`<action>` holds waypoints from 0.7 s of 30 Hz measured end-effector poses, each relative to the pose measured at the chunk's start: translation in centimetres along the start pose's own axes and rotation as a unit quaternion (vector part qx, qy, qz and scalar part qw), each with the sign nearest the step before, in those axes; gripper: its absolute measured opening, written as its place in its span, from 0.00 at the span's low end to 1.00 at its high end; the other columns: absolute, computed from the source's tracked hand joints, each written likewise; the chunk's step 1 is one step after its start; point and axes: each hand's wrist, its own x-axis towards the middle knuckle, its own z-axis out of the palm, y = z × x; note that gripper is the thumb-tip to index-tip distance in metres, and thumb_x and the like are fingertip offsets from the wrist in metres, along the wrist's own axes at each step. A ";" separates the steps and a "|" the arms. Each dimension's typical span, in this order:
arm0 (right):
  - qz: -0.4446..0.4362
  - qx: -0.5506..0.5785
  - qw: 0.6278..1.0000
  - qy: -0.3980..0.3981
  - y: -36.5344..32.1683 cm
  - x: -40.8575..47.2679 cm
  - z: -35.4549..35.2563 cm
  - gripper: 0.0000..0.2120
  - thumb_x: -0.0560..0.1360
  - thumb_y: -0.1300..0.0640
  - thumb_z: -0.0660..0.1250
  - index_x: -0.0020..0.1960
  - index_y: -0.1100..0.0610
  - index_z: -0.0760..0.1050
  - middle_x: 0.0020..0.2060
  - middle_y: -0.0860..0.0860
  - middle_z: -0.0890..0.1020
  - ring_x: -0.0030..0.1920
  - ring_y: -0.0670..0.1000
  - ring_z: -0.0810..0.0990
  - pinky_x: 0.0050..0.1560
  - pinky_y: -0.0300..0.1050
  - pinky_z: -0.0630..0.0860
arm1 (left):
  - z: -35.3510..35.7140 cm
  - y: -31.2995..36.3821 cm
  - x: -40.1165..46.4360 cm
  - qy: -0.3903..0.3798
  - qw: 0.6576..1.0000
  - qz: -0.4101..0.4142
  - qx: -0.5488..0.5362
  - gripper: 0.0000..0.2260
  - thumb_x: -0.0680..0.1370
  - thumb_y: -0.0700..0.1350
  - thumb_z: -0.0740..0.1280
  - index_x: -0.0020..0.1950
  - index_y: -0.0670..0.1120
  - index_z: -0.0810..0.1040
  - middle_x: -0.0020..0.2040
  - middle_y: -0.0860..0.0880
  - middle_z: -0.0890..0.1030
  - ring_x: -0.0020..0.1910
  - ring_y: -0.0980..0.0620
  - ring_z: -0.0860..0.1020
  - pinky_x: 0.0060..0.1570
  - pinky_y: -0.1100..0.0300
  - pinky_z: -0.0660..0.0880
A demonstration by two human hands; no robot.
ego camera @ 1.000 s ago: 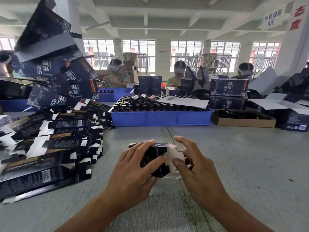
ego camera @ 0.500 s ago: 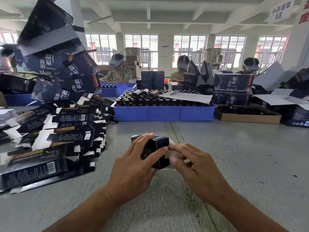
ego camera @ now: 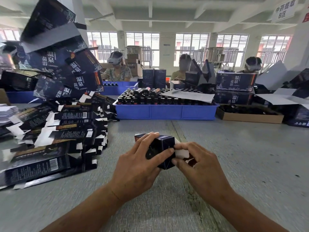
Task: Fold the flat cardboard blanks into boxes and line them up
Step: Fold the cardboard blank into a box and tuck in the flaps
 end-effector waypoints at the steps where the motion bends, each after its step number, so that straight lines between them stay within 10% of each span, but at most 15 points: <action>1: -0.004 0.001 1.000 0.001 -0.1 0.0 0.0 0.17 0.75 0.54 0.74 0.61 0.43 0.77 0.51 0.33 0.79 0.50 0.37 0.79 0.49 0.33 0.76 | 0.0 0.0 0.0 0.001 1.000 -0.001 0.001 0.23 0.77 0.52 0.64 0.72 0.57 0.69 0.71 0.40 0.72 0.68 0.40 0.73 0.41 0.50 0.84; 5: 0.021 0.059 0.998 0.001 -0.5 -0.1 0.0 0.25 0.74 0.52 0.75 0.59 0.29 0.66 0.49 0.31 0.79 0.50 0.35 0.80 0.45 0.28 0.76 | 0.4 0.0 0.0 0.012 1.000 -0.019 -0.018 0.24 0.76 0.51 0.67 0.72 0.57 0.69 0.72 0.42 0.71 0.69 0.42 0.72 0.41 0.49 0.84; 14: -0.004 0.067 0.998 -0.014 -0.2 -0.1 0.3 0.20 0.74 0.63 0.73 0.60 0.43 0.79 0.54 0.35 0.80 0.53 0.39 0.80 0.48 0.33 0.78 | 0.7 0.2 -0.2 0.052 0.992 -0.062 -0.101 0.39 0.71 0.49 0.74 0.79 0.51 0.61 0.74 0.47 0.68 0.70 0.46 0.72 0.55 0.53 0.81; 21: 0.083 0.165 0.983 -0.006 -0.1 0.1 0.1 0.05 0.76 0.48 0.71 0.51 0.41 0.77 0.48 0.32 0.81 0.48 0.37 0.82 0.42 0.31 0.77 | 0.8 1.1 0.0 0.055 0.988 -0.090 -0.115 0.38 0.72 0.54 0.68 0.79 0.44 0.61 0.73 0.50 0.70 0.72 0.52 0.70 0.64 0.62 0.71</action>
